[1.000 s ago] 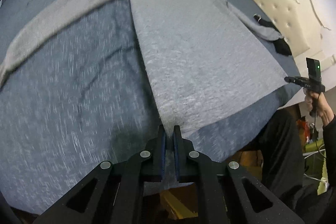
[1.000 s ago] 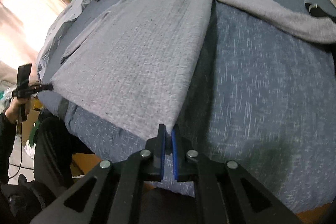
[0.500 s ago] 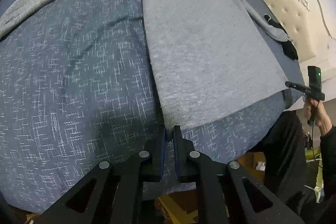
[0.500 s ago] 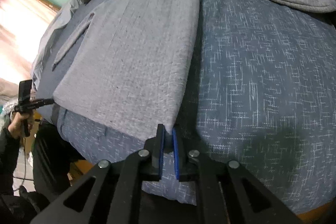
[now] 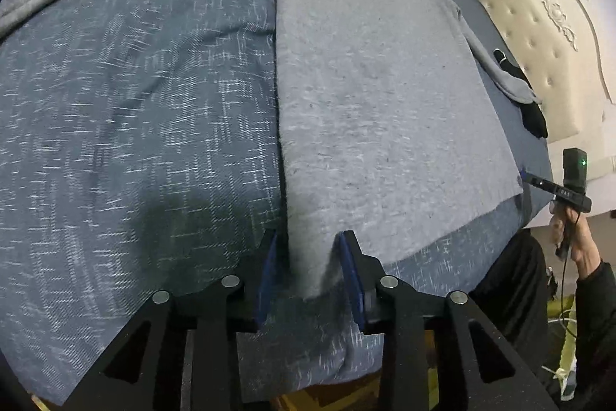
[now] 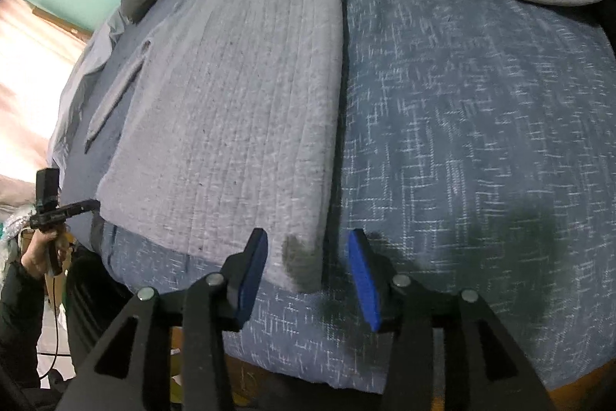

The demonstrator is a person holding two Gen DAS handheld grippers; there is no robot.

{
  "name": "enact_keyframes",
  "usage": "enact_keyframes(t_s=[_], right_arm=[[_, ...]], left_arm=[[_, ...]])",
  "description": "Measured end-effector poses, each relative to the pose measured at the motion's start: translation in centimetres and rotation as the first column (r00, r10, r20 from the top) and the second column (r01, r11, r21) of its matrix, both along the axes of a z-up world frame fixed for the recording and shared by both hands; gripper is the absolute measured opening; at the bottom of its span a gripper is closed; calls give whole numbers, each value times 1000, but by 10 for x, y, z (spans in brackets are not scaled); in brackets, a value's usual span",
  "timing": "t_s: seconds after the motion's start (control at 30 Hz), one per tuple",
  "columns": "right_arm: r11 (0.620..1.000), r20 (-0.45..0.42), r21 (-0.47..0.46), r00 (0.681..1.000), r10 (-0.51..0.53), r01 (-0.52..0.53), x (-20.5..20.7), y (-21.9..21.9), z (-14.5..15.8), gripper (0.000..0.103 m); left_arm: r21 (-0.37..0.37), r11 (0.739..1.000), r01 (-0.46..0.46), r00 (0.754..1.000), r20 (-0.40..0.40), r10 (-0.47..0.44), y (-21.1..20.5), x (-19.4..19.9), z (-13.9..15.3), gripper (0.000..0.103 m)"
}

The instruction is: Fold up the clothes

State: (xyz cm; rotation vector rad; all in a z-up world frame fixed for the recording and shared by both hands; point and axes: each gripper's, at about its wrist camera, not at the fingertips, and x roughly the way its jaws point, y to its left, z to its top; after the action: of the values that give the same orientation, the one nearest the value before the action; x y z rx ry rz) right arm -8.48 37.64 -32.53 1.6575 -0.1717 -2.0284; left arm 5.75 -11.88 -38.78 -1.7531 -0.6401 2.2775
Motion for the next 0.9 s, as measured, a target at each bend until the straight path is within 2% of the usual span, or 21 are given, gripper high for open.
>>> enact_keyframes(t_s=[0.03, 0.1, 0.13, 0.17, 0.27, 0.37, 0.43, 0.53, 0.67, 0.8, 0.9], right_arm=[[1000, 3, 1, 1000, 6, -6, 0, -2, -2, 44], [1000, 2, 5, 1000, 17, -17, 1, -4, -3, 43], [1000, 1, 6, 1000, 23, -23, 1, -6, -4, 34], [1000, 1, 8, 1000, 29, -29, 1, -7, -5, 16], [999, -1, 6, 999, 44, -44, 2, -10, -5, 6], [998, -19, -11, 998, 59, -59, 7, -5, 6, 5], [998, -33, -17, 998, 62, -63, 9, 2, 16, 5], [998, -30, -9, 997, 65, -66, 11, 6, 12, 4], [998, -21, 6, 997, 69, -69, 14, 11, 3, 4], [997, -14, 18, 997, 72, -72, 16, 14, -5, 4], [997, -16, 19, 997, 72, -72, 16, 12, -9, 4]], left_arm=[[1, 1000, 4, 1000, 0, -4, 2, -2, -1, 34], [7, 1000, 18, 1000, 1, -18, 4, -4, 0, 25], [9, 1000, 24, 1000, 2, -24, 4, -6, 2, 15], [7, 1000, 29, 1000, 0, -29, 4, -6, 4, 10], [-1, 999, 41, 999, -6, -41, 5, -5, 11, 7], [-35, 998, 50, 999, -11, -51, 5, -2, 20, 6], [-38, 997, 61, 998, -18, -62, 6, 3, 27, 6], [-15, 998, 64, 998, -19, -64, 5, 9, 31, 6], [9, 998, 63, 998, -3, -63, 6, 13, 27, 6], [18, 999, 51, 998, 36, -51, 4, 13, 7, 6], [4, 998, 55, 997, 46, -55, 18, 9, 1, 6]])
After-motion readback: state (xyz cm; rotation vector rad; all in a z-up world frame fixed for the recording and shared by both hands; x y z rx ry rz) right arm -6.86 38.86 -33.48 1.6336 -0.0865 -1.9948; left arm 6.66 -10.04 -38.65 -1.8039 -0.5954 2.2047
